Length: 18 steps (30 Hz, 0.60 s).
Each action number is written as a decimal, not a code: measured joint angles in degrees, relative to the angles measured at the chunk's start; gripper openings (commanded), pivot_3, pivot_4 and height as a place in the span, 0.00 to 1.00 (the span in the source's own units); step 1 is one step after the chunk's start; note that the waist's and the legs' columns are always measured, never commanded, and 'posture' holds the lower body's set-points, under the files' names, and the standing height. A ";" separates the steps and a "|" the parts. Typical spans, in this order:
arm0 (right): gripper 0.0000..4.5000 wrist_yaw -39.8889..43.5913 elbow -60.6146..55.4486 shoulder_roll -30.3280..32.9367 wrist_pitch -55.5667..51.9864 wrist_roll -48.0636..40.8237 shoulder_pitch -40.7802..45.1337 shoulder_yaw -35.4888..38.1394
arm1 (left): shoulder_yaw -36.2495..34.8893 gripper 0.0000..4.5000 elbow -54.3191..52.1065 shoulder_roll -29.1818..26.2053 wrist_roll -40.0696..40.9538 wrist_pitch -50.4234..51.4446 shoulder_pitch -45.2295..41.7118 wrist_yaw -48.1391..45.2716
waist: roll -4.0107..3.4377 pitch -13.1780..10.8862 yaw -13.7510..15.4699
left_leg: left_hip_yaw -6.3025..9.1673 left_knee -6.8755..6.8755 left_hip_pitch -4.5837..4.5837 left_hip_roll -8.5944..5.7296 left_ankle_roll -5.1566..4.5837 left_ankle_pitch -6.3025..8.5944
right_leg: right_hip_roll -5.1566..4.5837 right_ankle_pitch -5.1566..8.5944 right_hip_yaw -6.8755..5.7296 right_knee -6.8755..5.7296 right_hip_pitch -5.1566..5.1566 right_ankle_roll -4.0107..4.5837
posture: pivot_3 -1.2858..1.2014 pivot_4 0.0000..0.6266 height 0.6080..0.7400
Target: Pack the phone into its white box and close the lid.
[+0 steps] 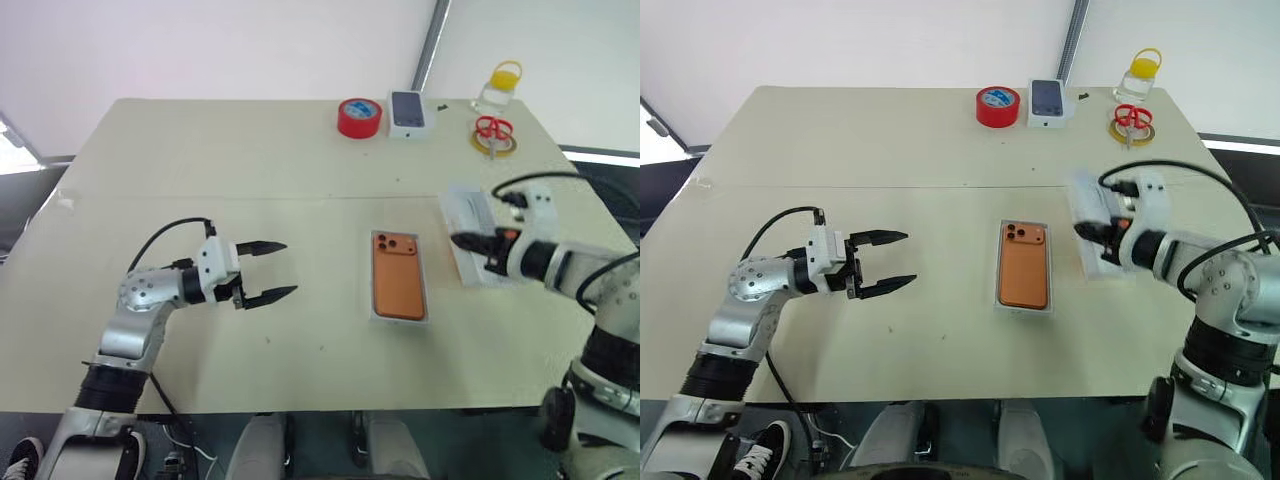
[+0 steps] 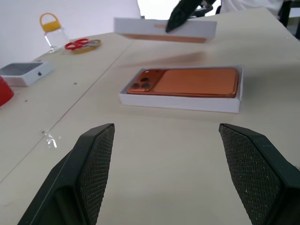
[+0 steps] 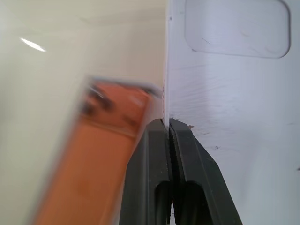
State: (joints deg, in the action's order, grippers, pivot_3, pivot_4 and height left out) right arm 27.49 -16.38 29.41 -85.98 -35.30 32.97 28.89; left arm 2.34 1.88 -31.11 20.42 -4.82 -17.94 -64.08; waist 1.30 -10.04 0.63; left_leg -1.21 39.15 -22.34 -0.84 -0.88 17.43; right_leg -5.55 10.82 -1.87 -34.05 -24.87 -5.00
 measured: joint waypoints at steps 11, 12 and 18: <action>0.00 -7.55 -7.59 -27.32 -0.49 -12.67 0.07 7.92 | 0.11 0.01 -0.46 7.15 0.51 6.27 -1.59 9.01 | -0.19 -0.04 -0.14 | 0.01 0.01 -0.03 -0.03 0.01 0.00 | -0.03 -0.03 0.03 -0.17 -0.08 -0.01 | 0.52 0.24 1.00; 0.00 -8.20 -8.21 -28.71 -0.73 -13.70 -0.17 7.94 | 0.12 0.01 -0.48 7.87 0.53 6.67 -2.12 9.91 | -0.19 -0.04 -0.13 | 0.01 0.02 -0.02 -0.04 0.01 -0.01 | -0.03 -0.03 0.03 -0.17 -0.08 0.00 | 0.52 0.24 1.00; 0.00 -14.25 -10.91 -35.72 -5.45 -22.29 -5.05 10.65 | 0.37 0.01 -3.17 9.04 0.00 7.08 -1.79 12.78 | -0.23 -0.01 -0.28 | 0.01 -0.02 -0.02 -0.04 0.01 0.00 | -0.03 -0.03 0.03 -0.16 -0.09 0.01 | 0.52 0.24 1.00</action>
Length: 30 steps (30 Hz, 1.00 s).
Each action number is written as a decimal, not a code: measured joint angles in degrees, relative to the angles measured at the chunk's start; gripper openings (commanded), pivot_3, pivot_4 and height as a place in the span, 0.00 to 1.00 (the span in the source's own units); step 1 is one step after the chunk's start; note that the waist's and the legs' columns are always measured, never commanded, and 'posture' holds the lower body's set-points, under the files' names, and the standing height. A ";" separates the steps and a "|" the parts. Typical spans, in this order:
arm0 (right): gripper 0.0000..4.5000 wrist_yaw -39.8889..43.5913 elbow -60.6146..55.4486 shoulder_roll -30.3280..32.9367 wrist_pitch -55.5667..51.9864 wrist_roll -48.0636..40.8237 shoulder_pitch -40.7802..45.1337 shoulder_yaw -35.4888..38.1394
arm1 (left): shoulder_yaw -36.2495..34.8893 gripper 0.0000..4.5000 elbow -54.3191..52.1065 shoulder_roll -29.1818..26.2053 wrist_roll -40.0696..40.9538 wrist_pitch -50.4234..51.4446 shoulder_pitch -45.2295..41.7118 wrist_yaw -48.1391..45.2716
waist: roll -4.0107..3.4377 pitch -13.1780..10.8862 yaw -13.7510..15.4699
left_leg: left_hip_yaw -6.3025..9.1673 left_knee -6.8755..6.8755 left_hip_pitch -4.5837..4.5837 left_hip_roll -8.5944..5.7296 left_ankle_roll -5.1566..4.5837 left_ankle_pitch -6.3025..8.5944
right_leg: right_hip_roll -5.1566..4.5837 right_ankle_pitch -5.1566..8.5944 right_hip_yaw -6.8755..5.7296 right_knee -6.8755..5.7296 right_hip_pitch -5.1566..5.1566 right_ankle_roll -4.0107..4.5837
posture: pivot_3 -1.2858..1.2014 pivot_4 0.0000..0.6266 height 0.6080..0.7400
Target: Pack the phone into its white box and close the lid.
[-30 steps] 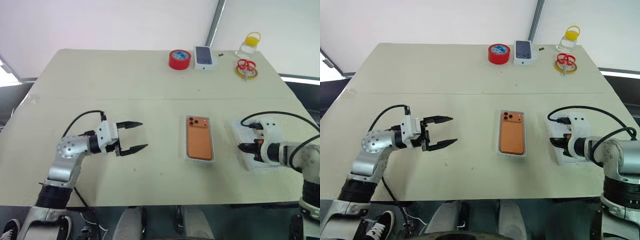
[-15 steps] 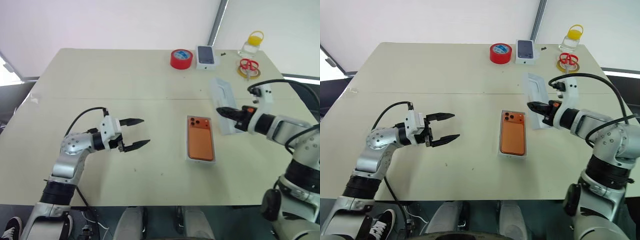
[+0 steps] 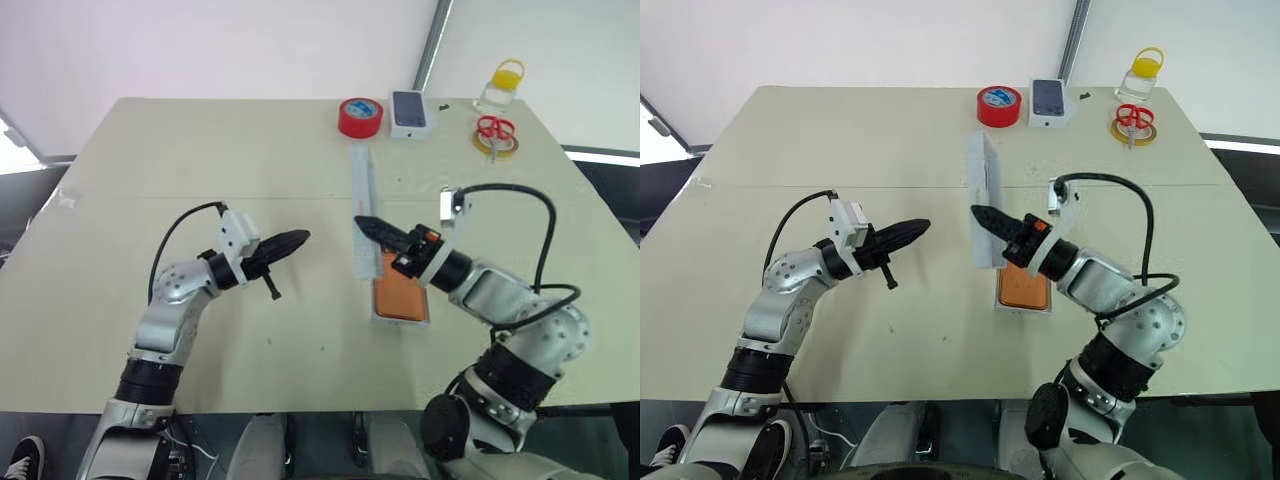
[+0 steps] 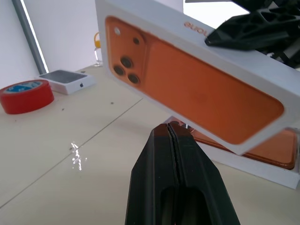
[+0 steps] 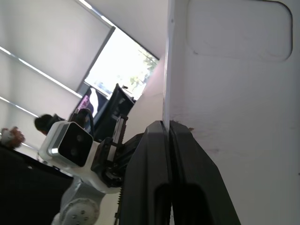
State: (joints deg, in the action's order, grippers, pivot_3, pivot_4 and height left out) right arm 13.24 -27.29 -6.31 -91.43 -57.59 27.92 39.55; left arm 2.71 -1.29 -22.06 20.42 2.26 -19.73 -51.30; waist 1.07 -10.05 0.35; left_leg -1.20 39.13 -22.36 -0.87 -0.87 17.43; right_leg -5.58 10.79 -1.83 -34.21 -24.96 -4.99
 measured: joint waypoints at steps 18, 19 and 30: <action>0.00 -32.19 4.20 19.37 23.25 -47.86 -16.67 -25.89 | 1.54 0.01 -1.56 2.39 -0.69 0.89 0.18 1.60 | -0.15 0.03 -1.11 | -0.02 0.00 0.02 0.03 -0.01 0.01 | 0.02 0.05 0.04 0.14 0.07 0.03 | 0.52 0.24 1.00; 0.00 -33.43 5.45 20.61 24.97 -47.77 -16.45 -27.38 | 1.76 0.01 -1.77 2.41 -0.67 1.07 0.27 1.51 | -0.15 0.03 -1.09 | -0.03 0.00 0.02 0.03 -0.01 0.01 | 0.03 0.06 0.05 0.15 0.08 0.03 | 0.52 0.24 1.00; 0.00 -37.88 14.26 23.94 37.24 -45.95 -11.22 -31.49 | 5.58 0.01 -0.15 5.09 -2.90 0.70 2.29 2.52 | -0.13 0.05 -0.73 | -0.05 0.03 0.01 0.02 -0.02 0.01 | 0.02 0.06 0.07 0.20 0.12 0.02 | 0.52 0.24 1.00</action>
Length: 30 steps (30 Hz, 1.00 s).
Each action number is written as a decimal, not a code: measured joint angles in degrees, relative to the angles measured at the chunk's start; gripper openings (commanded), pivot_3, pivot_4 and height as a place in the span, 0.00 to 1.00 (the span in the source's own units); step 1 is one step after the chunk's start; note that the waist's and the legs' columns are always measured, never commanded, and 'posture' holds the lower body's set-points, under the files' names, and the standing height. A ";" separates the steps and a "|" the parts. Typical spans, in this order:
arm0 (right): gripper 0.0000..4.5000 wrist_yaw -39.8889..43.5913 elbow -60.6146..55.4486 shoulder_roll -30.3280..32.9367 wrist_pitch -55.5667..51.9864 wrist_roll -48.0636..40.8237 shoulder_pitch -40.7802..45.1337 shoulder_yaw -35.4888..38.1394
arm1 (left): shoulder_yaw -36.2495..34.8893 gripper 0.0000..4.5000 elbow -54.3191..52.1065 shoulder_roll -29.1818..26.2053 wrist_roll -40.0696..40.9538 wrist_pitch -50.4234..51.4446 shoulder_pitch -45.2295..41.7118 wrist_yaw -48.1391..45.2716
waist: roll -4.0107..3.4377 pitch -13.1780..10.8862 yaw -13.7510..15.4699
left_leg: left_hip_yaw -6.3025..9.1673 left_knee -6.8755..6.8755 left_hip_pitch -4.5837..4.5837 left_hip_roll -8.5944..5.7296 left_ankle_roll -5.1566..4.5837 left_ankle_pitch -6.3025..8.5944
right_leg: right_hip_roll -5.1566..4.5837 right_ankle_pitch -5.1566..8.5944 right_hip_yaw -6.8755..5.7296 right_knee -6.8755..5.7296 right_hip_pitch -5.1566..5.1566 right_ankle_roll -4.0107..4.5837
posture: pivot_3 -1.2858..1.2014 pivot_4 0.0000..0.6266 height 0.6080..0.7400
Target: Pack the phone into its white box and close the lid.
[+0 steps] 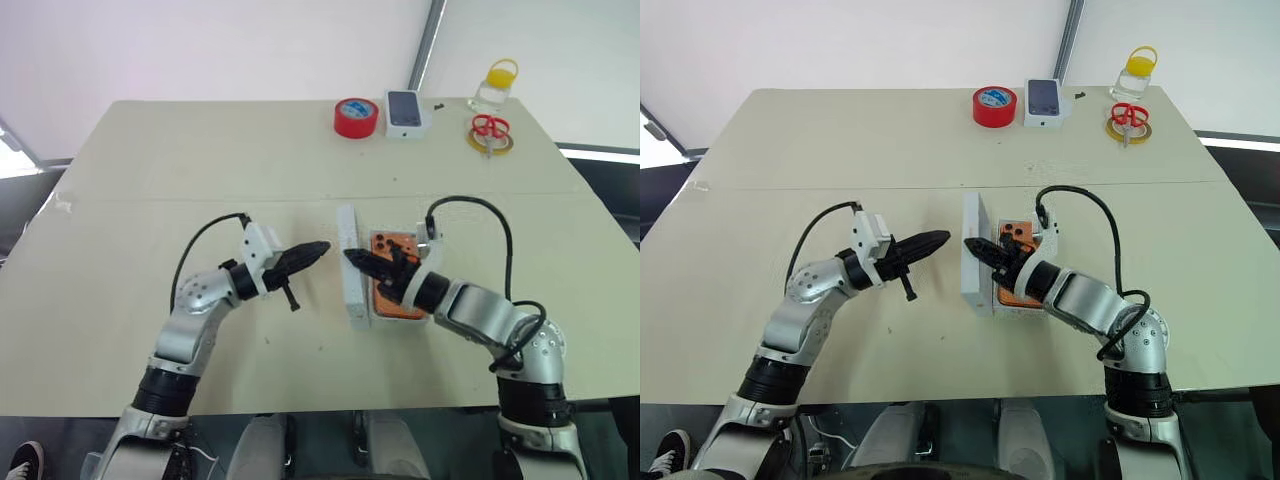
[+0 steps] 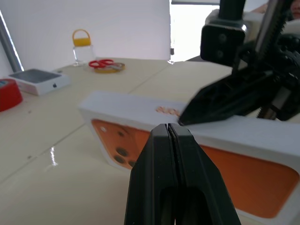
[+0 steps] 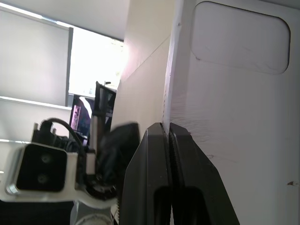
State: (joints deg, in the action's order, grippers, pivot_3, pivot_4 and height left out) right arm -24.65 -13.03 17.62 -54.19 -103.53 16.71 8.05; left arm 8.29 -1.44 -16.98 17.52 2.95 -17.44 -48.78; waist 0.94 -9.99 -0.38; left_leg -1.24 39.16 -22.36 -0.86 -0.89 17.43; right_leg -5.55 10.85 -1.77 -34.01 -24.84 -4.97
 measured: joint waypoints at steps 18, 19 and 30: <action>0.77 26.21 3.05 21.63 -1.60 15.05 -3.35 3.13 | 3.42 0.00 15.10 10.95 -5.09 -3.31 -7.95 3.96 | 0.05 0.10 1.09 | -0.06 0.06 -0.02 -0.03 -0.06 0.03 | -0.02 0.07 -0.02 0.13 0.05 0.12 | 0.52 0.24 1.00; 0.77 28.85 5.75 23.76 -0.34 18.89 -1.87 3.62 | 3.95 0.00 15.36 11.53 -5.22 -3.36 -8.09 3.94 | 0.07 0.10 1.12 | -0.07 0.06 -0.01 -0.03 -0.06 0.03 | -0.02 0.07 -0.03 0.13 0.06 0.12 | 0.52 0.24 1.00; 0.48 44.27 8.92 27.20 27.38 66.87 -3.93 -6.39 | 3.91 0.00 15.55 9.94 -5.72 -1.56 -8.01 4.09 | 0.06 0.09 1.12 | -0.05 0.04 -0.01 0.17 -0.12 0.06 | 0.21 0.02 -0.04 0.07 -0.01 -0.07 | 0.52 0.24 1.00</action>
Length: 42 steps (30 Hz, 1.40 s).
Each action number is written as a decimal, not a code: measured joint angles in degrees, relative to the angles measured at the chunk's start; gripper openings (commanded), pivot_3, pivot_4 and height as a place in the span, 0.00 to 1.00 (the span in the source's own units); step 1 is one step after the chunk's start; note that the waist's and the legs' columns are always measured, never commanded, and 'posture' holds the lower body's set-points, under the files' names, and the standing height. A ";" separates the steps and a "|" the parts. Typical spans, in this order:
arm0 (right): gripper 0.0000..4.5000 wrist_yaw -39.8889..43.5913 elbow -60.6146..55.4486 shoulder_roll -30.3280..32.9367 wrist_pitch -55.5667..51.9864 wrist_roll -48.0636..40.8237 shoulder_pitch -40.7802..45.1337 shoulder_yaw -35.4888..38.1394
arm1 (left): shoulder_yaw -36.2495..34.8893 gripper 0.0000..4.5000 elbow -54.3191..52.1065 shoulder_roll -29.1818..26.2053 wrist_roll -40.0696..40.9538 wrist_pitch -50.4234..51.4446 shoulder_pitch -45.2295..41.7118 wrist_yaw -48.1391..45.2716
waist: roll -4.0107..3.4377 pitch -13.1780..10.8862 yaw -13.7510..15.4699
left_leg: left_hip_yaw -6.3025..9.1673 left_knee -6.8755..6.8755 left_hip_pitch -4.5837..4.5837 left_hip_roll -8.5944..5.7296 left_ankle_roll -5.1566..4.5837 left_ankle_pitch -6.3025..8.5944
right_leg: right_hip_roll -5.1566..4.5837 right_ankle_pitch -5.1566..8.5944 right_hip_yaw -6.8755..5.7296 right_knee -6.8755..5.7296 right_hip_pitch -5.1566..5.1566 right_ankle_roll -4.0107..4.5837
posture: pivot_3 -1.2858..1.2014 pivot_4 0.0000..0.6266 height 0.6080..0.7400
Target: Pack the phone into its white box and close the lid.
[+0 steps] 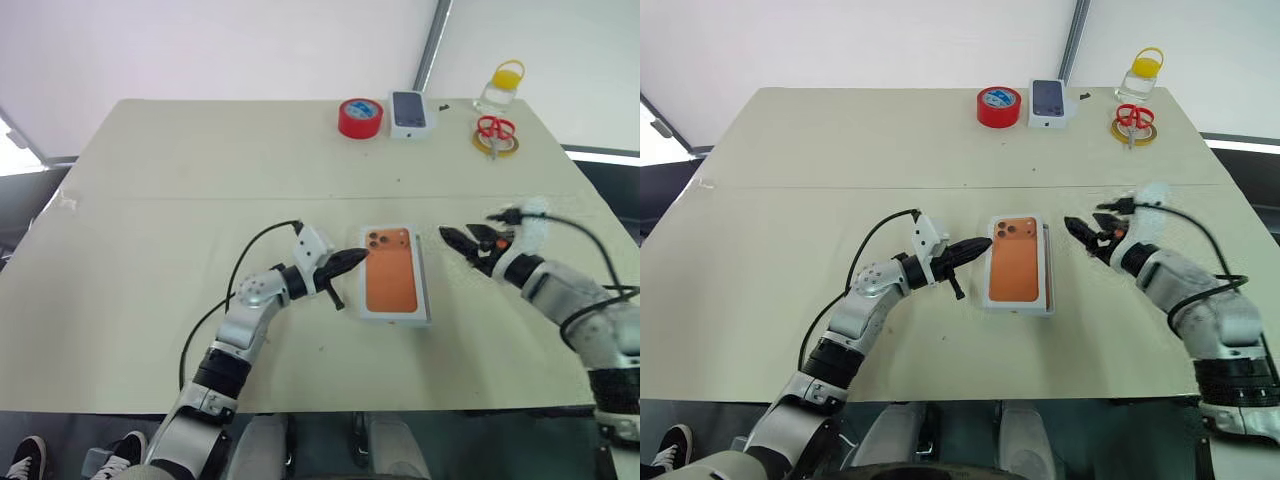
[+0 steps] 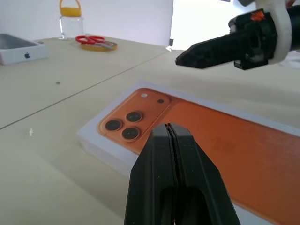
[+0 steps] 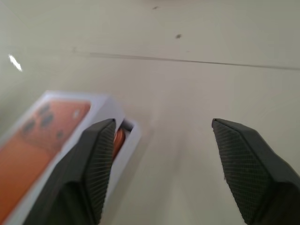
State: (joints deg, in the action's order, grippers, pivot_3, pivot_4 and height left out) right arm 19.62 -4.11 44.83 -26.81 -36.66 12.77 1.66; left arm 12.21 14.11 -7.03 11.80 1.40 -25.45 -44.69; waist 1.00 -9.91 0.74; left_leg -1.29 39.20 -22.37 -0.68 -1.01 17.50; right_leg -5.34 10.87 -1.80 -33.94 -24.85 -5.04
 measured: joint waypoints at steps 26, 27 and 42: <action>0.00 6.49 -2.93 -5.48 8.14 26.89 -1.99 -3.46 | 1.60 0.00 7.47 2.36 -2.48 6.84 -3.57 0.07 | 0.00 0.00 0.12 | 0.01 0.03 0.01 -0.20 0.01 0.00 | -0.18 0.00 0.01 -0.01 0.03 0.05 | 0.52 0.24 1.00; 0.00 6.65 -3.09 -5.55 7.99 27.07 -2.16 -3.46 | 1.56 0.00 7.57 2.60 -2.46 6.83 -3.63 0.05 | 0.00 0.00 0.12 | 0.01 0.03 0.01 -0.21 0.01 0.00 | -0.19 0.00 0.01 -0.01 0.04 0.05 | 0.52 0.24 1.00; 0.00 7.95 -3.66 -5.47 7.13 31.73 -4.76 -2.65 | 2.39 0.00 9.62 4.86 -4.87 4.02 -5.22 -0.14 | 0.00 0.00 0.14 | 0.03 0.04 0.01 -0.30 0.01 0.00 | -0.24 0.01 0.02 -0.01 0.06 0.05 | 0.52 0.24 1.00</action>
State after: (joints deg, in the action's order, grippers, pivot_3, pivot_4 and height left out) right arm 27.57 -7.77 39.36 -19.69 -4.94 8.02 -0.99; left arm 14.59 23.73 -2.18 6.93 5.42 -30.67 -44.83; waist 1.00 -9.91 0.88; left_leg -1.26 39.24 -22.36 -0.98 -1.00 17.49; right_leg -5.58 10.88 -1.78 -33.95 -24.80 -4.99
